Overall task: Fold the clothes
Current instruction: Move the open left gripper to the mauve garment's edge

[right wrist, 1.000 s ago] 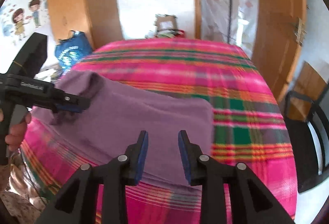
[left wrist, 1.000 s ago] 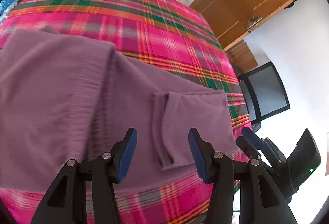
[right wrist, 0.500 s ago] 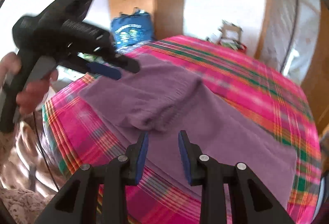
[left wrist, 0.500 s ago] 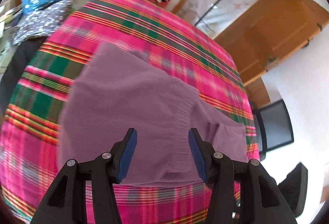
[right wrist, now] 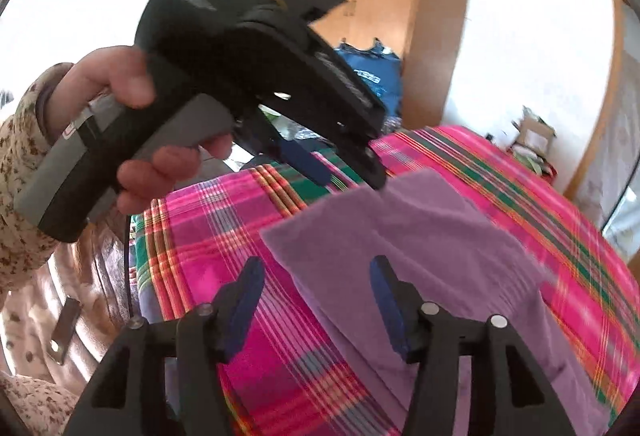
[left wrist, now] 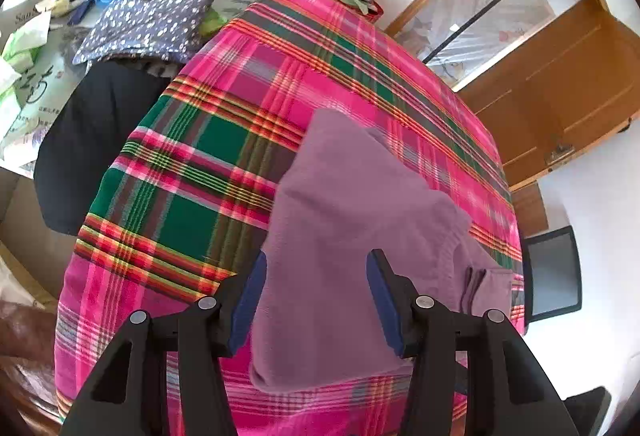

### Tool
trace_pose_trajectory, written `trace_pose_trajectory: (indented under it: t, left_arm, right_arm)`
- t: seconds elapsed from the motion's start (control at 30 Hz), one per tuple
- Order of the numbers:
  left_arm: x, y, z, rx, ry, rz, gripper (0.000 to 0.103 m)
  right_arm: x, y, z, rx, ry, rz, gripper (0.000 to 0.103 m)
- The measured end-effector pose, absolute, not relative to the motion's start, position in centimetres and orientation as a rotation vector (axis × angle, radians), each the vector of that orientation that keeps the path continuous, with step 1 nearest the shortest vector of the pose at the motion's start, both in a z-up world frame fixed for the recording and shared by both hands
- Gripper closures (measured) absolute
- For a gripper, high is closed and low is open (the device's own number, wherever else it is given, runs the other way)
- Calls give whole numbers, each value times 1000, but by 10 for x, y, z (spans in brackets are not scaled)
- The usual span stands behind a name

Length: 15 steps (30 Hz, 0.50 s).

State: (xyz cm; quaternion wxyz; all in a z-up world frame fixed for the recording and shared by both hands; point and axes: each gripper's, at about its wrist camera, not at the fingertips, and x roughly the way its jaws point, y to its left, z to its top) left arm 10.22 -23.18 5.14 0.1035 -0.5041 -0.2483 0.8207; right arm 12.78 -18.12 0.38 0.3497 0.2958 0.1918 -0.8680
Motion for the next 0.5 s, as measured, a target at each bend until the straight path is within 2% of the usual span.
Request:
trace_pose_trajectory:
  t: [0.5]
  left_arm:
    - [93,-267,29,-1519,-874,2382,49]
  right_arm:
    - [86,-247,-34,914,608,-2176,44]
